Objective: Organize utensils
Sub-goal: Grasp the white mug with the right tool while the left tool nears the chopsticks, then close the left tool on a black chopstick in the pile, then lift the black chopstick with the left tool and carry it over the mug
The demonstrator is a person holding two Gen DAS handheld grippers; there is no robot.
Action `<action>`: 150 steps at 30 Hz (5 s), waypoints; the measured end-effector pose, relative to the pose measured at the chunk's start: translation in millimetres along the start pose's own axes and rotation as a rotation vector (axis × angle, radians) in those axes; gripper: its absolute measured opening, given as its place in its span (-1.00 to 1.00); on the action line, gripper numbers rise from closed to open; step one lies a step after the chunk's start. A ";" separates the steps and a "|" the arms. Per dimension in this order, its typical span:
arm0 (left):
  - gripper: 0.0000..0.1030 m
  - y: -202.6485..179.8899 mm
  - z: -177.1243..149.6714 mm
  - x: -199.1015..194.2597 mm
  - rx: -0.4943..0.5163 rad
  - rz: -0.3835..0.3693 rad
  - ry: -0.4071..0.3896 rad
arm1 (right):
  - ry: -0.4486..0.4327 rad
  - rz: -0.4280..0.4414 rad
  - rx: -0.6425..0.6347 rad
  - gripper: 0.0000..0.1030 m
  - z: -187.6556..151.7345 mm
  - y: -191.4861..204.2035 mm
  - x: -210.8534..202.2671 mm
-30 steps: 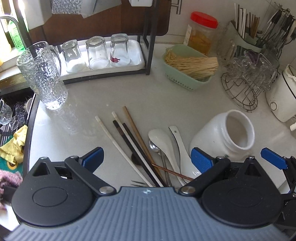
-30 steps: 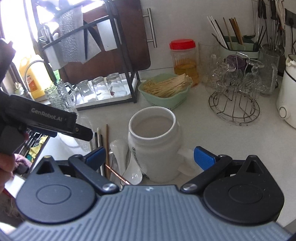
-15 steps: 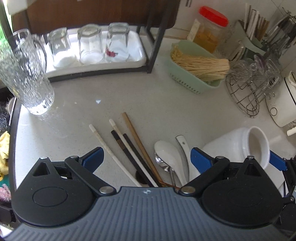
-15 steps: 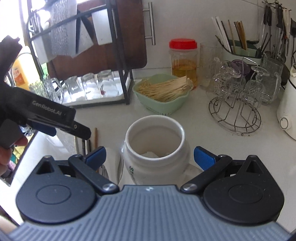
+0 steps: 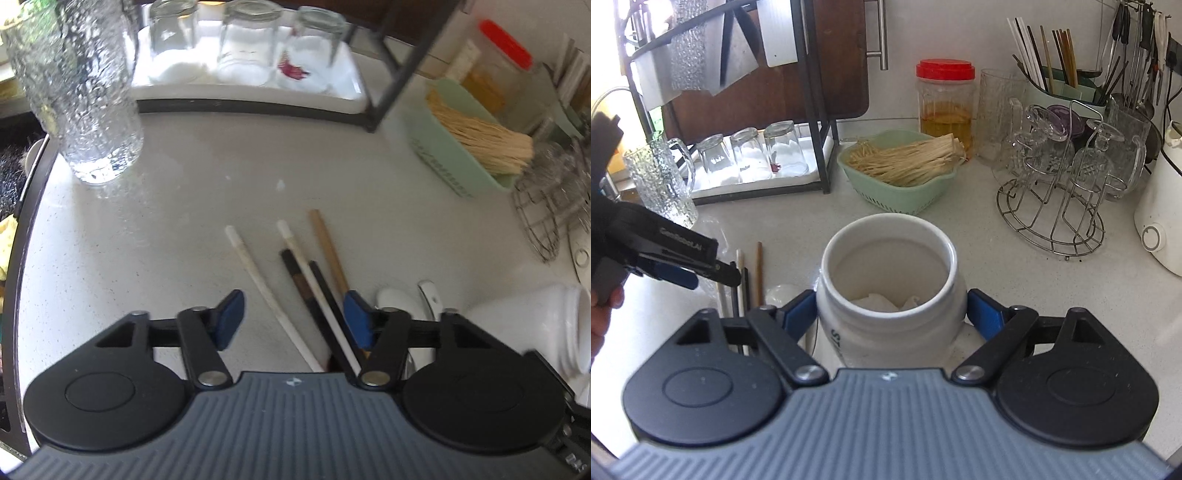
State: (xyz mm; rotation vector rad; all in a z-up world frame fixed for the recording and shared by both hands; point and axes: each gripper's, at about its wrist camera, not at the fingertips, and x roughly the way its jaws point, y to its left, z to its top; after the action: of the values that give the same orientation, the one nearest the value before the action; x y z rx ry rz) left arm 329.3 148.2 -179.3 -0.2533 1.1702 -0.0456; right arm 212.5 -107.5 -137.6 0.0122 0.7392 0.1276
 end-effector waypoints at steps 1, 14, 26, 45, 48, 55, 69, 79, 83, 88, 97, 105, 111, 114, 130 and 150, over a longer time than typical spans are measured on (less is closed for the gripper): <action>0.07 1.0 1.4 1.6 -0.007 0.008 -0.004 | 0.000 0.000 0.000 0.73 0.0 0.1 0.0; -0.11 -11.4 8.5 12.9 0.029 0.122 -0.027 | 0.008 0.004 -0.012 0.74 1.5 0.1 0.5; -0.17 -22.5 10.2 24.2 0.075 0.200 0.003 | 0.009 0.012 -0.024 0.74 4.3 -1.4 1.2; -0.81 -30.9 -8.9 -1.0 0.077 0.195 -0.043 | 0.002 0.063 -0.066 0.73 7.5 -6.4 5.1; -0.82 -32.0 -12.8 -4.4 0.042 0.194 -0.052 | 0.004 0.082 -0.083 0.73 7.8 -8.5 5.3; -0.83 -45.7 -26.9 -20.6 -0.021 0.196 -0.081 | 0.002 0.141 -0.125 0.74 8.8 -16.0 6.0; -0.83 -56.1 -47.6 -56.3 -0.076 0.190 -0.124 | -0.029 0.195 -0.176 0.74 5.8 -20.9 5.6; -0.84 -55.3 -57.6 -91.2 -0.135 0.138 -0.161 | -0.031 0.212 -0.208 0.74 5.2 -20.9 6.3; -0.84 -58.9 -57.0 -110.2 -0.139 0.111 -0.187 | -0.035 0.210 -0.220 0.74 3.9 -20.1 6.0; -0.85 -67.8 -57.0 -131.7 -0.125 0.082 -0.226 | -0.038 0.211 -0.232 0.74 3.4 -19.3 5.8; -0.85 -90.4 -59.1 -158.2 -0.073 0.038 -0.263 | -0.055 0.212 -0.261 0.74 0.0 -18.7 4.9; -0.86 -110.3 -50.5 -180.3 0.007 0.029 -0.292 | -0.065 0.206 -0.281 0.74 -1.9 -17.9 3.9; -0.86 -120.6 -40.2 -195.8 0.060 0.030 -0.314 | -0.066 0.204 -0.284 0.74 -2.0 -17.7 4.4; -0.86 -124.8 -35.6 -203.6 0.079 0.029 -0.329 | -0.069 0.200 -0.282 0.74 -2.6 -16.9 4.1; -0.86 -146.0 -17.4 -242.1 0.176 0.003 -0.390 | -0.078 0.191 -0.275 0.74 -3.6 -16.2 4.1; -0.86 -184.8 6.2 -295.2 0.289 -0.065 -0.430 | -0.070 0.182 -0.248 0.73 -8.1 -15.0 -1.3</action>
State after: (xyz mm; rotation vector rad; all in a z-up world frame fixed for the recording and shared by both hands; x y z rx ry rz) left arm 236.8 19.2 130.8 -0.0396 0.7157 -0.2065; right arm 207.8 -122.9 -143.5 -0.1522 0.6471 0.3904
